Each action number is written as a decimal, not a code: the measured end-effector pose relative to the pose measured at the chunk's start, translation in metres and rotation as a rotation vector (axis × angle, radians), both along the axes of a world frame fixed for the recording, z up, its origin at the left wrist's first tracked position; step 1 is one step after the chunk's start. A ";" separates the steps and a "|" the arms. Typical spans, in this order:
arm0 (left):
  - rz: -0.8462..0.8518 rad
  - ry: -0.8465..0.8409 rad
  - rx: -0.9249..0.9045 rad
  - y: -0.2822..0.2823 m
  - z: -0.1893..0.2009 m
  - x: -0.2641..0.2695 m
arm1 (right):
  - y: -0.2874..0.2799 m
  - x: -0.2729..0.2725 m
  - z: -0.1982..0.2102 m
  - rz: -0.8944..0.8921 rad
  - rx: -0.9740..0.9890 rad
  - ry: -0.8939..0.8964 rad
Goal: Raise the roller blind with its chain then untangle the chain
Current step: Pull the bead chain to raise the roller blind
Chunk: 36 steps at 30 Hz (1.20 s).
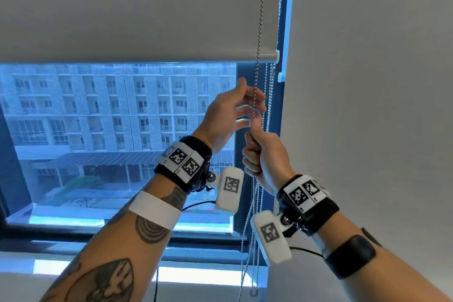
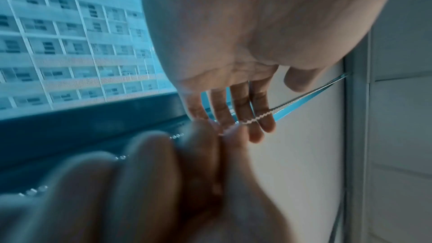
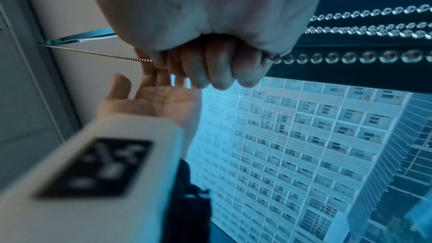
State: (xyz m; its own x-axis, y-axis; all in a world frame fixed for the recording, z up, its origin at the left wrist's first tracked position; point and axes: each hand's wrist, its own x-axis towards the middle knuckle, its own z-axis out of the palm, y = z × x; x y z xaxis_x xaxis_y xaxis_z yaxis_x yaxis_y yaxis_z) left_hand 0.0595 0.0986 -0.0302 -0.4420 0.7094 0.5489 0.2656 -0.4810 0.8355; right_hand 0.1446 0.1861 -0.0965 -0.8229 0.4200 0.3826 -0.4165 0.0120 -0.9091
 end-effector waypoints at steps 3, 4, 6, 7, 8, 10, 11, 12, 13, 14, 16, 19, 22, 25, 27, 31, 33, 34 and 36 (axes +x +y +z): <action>-0.051 -0.094 0.018 0.006 0.017 0.012 | -0.001 -0.001 -0.003 0.010 0.008 -0.007; -0.060 -0.115 0.017 0.008 0.021 0.018 | 0.001 -0.002 -0.003 0.033 0.010 0.001; -0.001 -0.082 0.010 0.012 0.024 0.026 | 0.006 0.000 -0.005 0.076 0.056 -0.002; 0.059 -0.030 0.011 0.013 0.024 0.030 | 0.010 0.002 -0.005 0.096 0.094 -0.013; 0.110 0.021 0.019 0.012 0.023 0.034 | 0.014 0.004 -0.004 0.122 0.124 -0.023; 0.165 0.074 0.055 0.010 0.022 0.040 | 0.021 0.010 0.000 0.170 0.155 -0.026; 0.182 0.089 0.080 0.009 0.021 0.041 | 0.025 0.012 0.003 0.178 0.158 -0.014; 0.206 0.107 0.104 0.009 0.020 0.040 | 0.029 0.014 0.007 0.172 0.151 0.004; 0.240 0.133 0.127 0.009 0.018 0.038 | 0.033 0.016 0.012 0.159 0.141 0.034; 0.276 0.165 0.151 0.009 0.015 0.035 | 0.036 0.018 0.019 0.143 0.130 0.068; 0.342 0.240 0.176 0.009 0.007 0.030 | 0.041 0.022 0.033 0.121 0.133 0.127; 0.372 0.295 0.153 0.011 -0.015 0.025 | 0.042 0.026 0.052 0.084 0.139 0.187; 0.335 0.279 0.127 0.014 -0.041 0.022 | 0.037 0.028 0.067 0.066 0.137 0.215; 0.348 0.261 0.102 0.017 -0.058 0.019 | 0.029 0.024 0.076 0.074 0.108 0.224; 0.345 0.250 0.095 0.018 -0.064 0.018 | 0.021 0.021 0.081 0.079 0.084 0.230; 0.359 0.265 0.081 0.020 -0.072 0.018 | 0.002 0.016 0.096 0.083 0.053 0.247; 0.350 0.272 0.081 0.017 -0.072 0.019 | -0.008 0.014 0.104 0.065 0.041 0.235; 0.325 0.272 0.076 0.015 -0.071 0.020 | -0.012 0.013 0.107 0.049 0.023 0.215; 0.278 0.288 0.045 0.013 -0.068 0.017 | -0.018 0.011 0.112 0.009 -0.012 0.173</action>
